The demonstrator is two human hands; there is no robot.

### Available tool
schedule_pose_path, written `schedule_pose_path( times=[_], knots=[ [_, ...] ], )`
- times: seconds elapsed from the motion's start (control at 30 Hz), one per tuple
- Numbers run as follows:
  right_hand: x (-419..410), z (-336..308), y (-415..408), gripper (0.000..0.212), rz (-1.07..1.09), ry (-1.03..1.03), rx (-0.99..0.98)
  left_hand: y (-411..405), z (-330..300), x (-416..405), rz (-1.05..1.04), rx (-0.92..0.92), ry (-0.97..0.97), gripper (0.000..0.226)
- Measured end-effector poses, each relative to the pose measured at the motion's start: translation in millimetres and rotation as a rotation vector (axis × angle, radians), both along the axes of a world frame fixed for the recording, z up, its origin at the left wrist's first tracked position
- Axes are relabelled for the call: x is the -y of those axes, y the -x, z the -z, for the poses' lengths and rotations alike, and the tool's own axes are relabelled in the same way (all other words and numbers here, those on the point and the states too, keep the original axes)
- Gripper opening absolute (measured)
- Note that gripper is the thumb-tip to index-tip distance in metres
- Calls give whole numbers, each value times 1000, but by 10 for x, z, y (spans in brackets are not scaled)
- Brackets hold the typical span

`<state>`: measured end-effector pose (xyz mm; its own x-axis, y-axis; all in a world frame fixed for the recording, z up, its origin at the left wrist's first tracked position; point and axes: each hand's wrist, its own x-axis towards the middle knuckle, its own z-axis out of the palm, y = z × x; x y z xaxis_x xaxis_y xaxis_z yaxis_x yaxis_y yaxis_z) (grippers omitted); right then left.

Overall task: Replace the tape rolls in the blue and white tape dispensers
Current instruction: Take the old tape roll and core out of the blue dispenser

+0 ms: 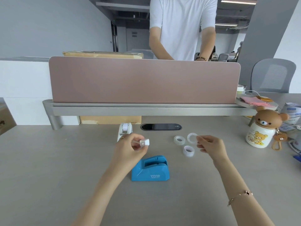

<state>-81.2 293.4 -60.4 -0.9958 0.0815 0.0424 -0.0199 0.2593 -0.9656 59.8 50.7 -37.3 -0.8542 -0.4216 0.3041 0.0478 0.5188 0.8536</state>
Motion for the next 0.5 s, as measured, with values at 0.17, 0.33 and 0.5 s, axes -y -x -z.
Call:
schedule_pose_path(
  times=[0.17,0.33,0.5],
  knots=[
    [-80,218,409,18,51,-90,193,134,42,-105,17,50,-19,11],
    [-56,249,630,19,43,-209,212,175,97,-81,28,34,-27,13],
    [-45,248,687,13,65,-187,203,172,83,-81,32,7,-63,13]
  ],
)
